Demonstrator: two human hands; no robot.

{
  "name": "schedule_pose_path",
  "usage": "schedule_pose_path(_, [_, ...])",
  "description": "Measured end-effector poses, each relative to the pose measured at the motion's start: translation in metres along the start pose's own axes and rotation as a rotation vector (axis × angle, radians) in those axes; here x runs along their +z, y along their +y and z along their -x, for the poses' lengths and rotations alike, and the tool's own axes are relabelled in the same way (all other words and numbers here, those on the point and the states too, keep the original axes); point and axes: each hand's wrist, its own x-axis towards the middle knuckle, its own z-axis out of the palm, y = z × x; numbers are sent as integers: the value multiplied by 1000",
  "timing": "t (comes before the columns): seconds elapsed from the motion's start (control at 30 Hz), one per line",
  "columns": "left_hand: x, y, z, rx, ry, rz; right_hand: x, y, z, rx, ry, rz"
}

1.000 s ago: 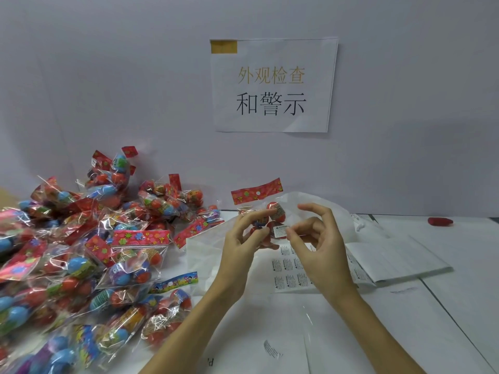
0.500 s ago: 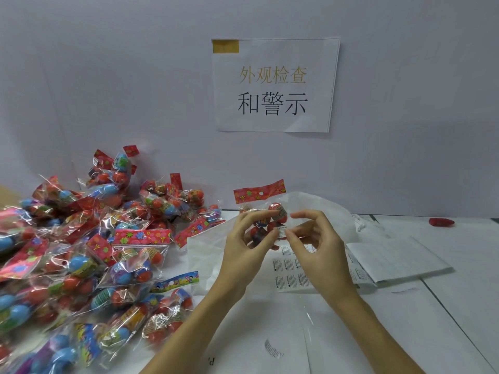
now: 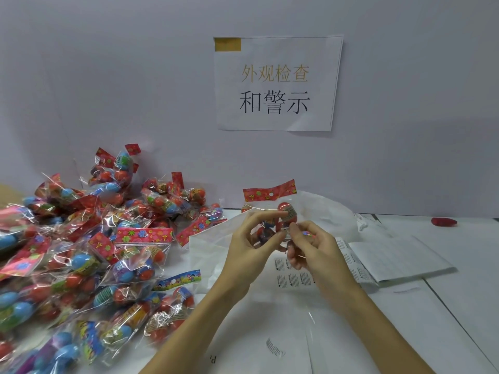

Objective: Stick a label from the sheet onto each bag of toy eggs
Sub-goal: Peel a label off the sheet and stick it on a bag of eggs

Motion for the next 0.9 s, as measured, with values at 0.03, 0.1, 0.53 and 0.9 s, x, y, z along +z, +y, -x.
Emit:
schedule_pose_path(0.03, [0,0,1,11,2,-13,-1,0,0,30,-8,-61])
schedule_pose_path(0.1, [3,-2,1,14,36,7,-4,0,-2,70,18,-120])
schedule_pose_path(0.53, [-24,1,-14,-254,425,389,-11,-2,-3,46,-67,-5])
schedule_pose_path(0.9, [-17,5,-7,-241,73,2,-16,-12,-10,126,45,-249])
